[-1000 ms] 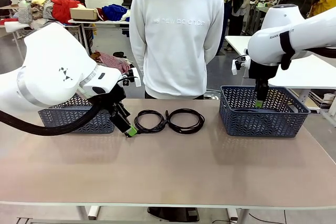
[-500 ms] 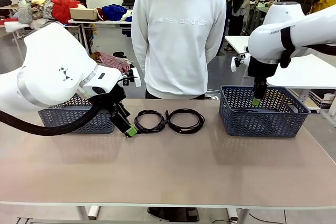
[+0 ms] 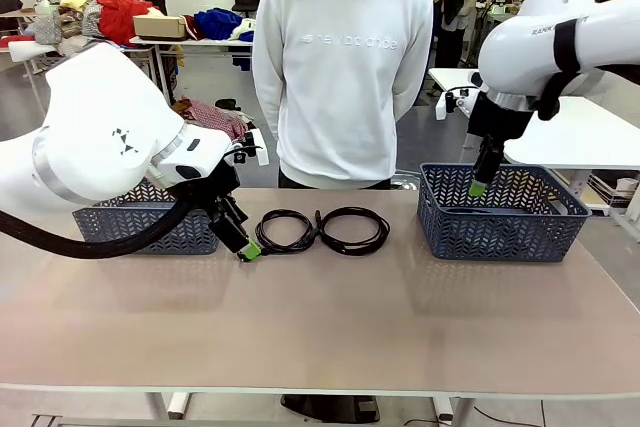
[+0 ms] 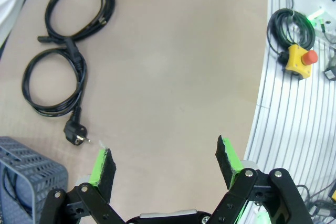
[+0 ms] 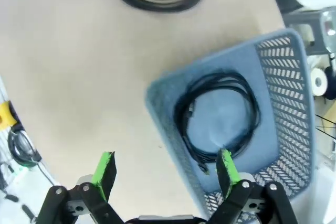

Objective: Organize the cables according to human instructions.
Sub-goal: Pick up a bundle of cables and place it in the basket indicated by the human.

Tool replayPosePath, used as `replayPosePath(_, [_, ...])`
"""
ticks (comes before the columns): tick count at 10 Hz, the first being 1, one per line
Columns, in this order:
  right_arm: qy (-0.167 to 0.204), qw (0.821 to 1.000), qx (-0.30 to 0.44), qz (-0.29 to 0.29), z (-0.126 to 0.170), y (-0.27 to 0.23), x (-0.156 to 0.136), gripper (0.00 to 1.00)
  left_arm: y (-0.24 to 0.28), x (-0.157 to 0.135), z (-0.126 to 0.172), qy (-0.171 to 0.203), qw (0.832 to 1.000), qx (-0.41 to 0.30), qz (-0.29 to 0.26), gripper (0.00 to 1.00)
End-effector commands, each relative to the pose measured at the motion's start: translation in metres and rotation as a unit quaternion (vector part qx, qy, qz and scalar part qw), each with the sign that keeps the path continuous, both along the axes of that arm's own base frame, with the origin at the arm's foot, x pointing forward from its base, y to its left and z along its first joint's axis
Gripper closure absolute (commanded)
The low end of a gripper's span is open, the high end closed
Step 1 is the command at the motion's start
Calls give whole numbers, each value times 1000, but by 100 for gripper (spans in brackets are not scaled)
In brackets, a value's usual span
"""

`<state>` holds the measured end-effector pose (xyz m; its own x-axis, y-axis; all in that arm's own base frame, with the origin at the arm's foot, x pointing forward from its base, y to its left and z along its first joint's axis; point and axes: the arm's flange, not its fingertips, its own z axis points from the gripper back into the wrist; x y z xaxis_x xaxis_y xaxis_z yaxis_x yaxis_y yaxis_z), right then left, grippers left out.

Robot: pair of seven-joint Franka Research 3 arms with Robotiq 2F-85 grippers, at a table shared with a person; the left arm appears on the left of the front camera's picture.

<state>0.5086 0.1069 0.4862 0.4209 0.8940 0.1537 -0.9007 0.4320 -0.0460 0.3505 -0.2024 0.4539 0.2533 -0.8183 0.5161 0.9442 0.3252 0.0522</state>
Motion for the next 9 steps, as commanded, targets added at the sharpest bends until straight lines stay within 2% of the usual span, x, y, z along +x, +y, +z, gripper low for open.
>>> replayPosePath(1, [-20, 999, 42, -1, -9, 3, -39, 0, 2, -1, -2, -1, 1000, 0, 3, 0])
replayPosePath(7, [-23, 990, 133, 27, -40, 26, -108, 0, 2, -1, -2, -1, 1000, 0, 3, 0])
replayPosePath(9, [-22, 989, 140, 34, -44, 32, -116, 0, 2, -1, -2, -1, 1000, 0, 3, 0])
